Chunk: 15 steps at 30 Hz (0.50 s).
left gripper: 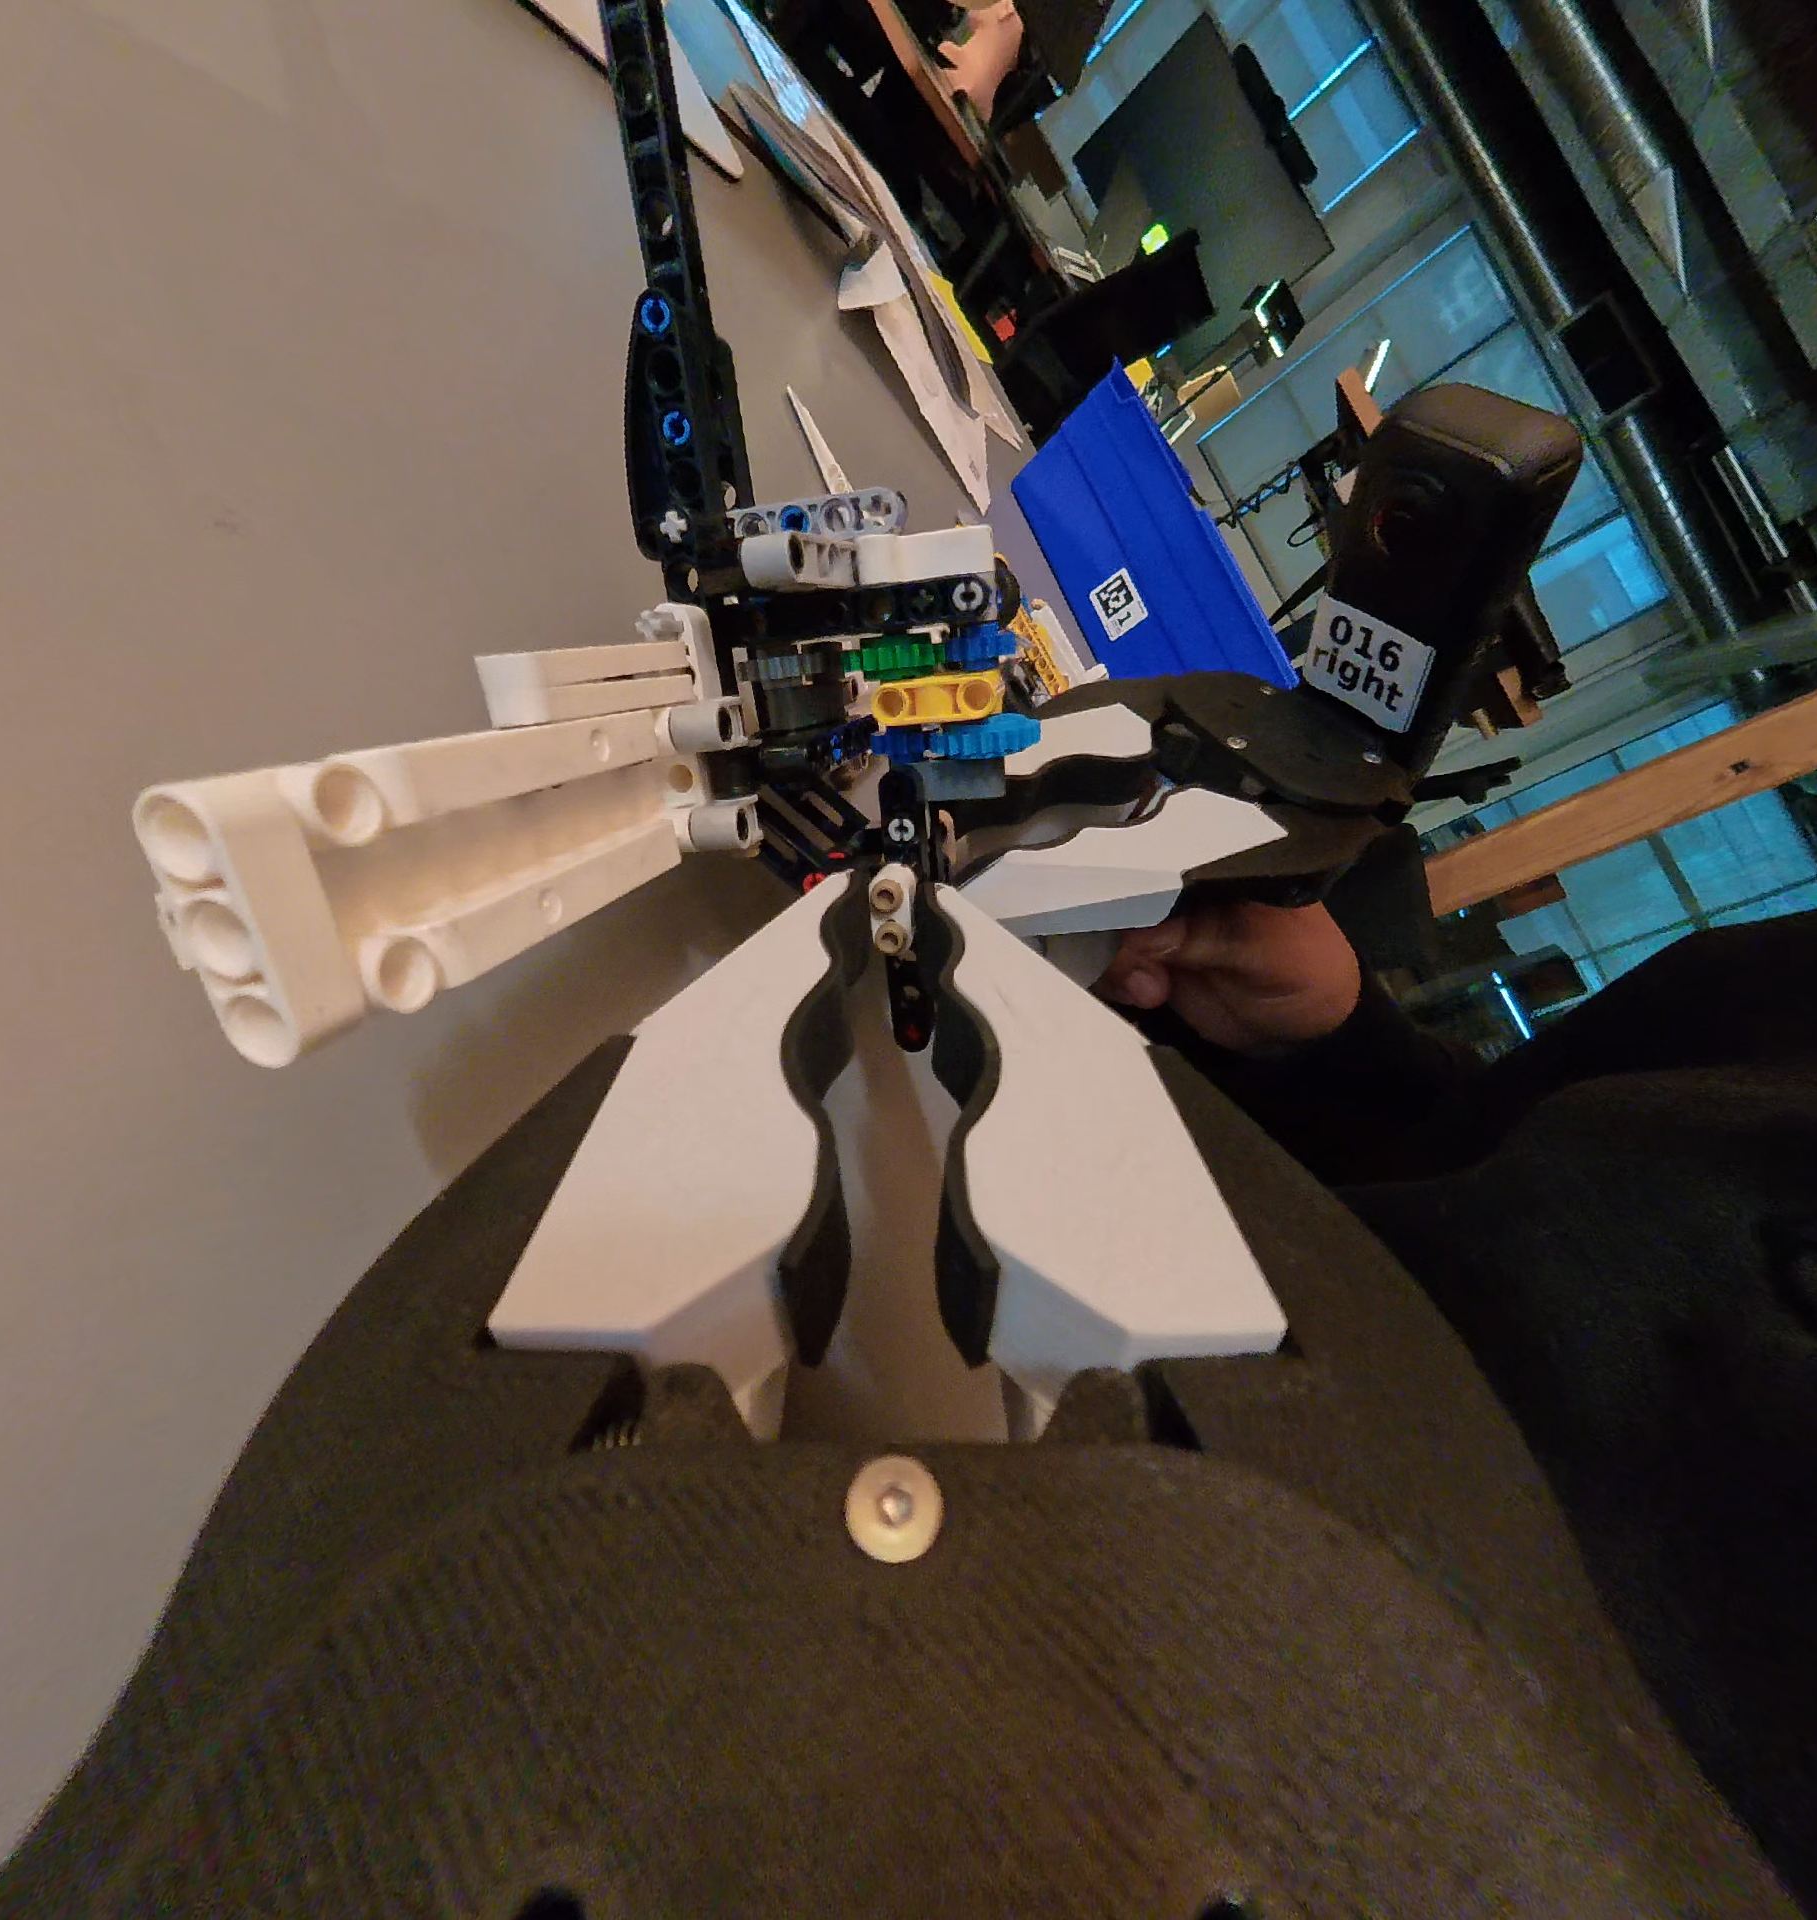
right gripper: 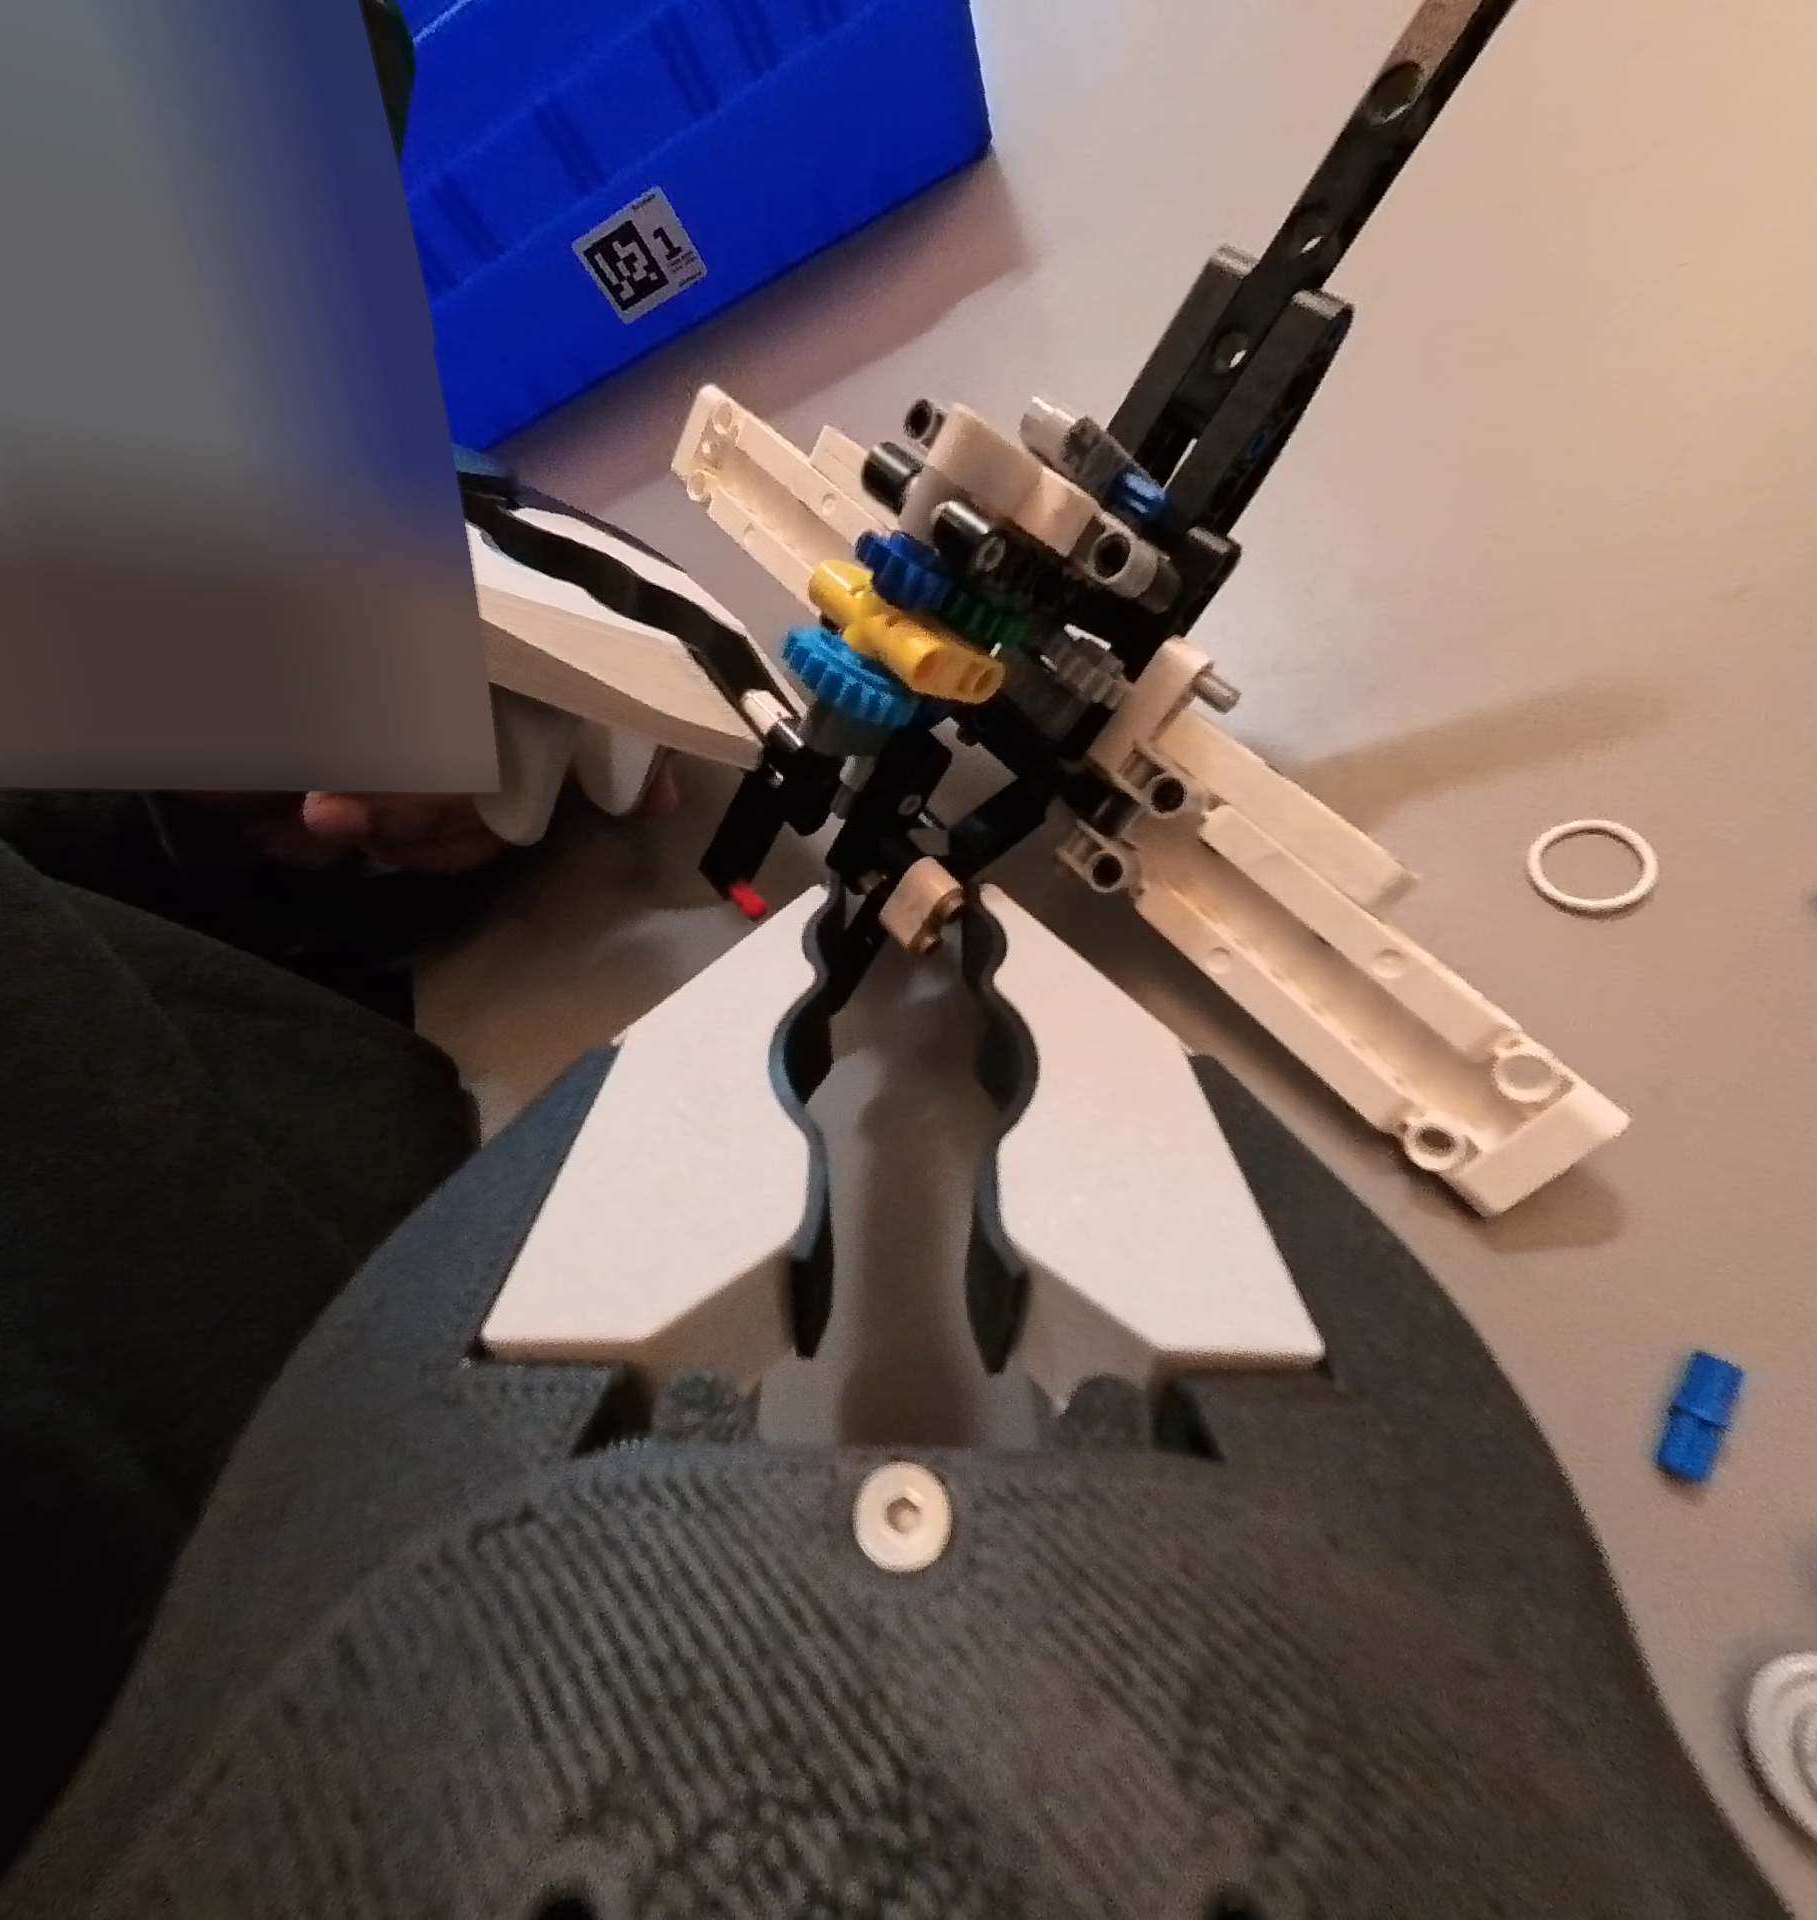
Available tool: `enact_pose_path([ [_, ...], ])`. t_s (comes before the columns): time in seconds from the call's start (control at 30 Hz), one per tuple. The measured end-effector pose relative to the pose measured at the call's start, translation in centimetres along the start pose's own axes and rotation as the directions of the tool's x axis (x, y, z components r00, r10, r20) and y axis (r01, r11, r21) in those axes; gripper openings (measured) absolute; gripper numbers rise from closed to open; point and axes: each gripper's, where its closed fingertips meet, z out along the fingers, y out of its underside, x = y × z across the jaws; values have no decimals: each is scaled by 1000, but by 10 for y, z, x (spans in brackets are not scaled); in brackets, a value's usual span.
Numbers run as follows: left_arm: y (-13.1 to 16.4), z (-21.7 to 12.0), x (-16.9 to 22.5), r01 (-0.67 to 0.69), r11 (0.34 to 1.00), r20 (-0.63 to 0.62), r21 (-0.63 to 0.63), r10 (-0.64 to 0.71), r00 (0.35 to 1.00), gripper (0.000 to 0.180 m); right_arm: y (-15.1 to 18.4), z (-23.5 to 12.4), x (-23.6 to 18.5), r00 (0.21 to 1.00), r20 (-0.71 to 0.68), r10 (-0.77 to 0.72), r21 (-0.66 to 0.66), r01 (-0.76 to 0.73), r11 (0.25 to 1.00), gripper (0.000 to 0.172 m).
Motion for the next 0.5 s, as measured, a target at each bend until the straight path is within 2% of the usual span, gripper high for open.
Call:
enact_pose_path([
  [0.07,-2,-1,1,22,1000,-16,11,-22,1000,5,-1,0,-1,999,17,32,12,-33,999,20],
  [0.27,-10,-5,2,191,981,-113,42,-185,976,5,-17,-7,-6,952,181,246,121,-270,955,14],
  [0.5,-11,-6,5,208,977,-148,35,-201,968,6,-28,-15,-10,872,339,352,174,-426,888,12],
])
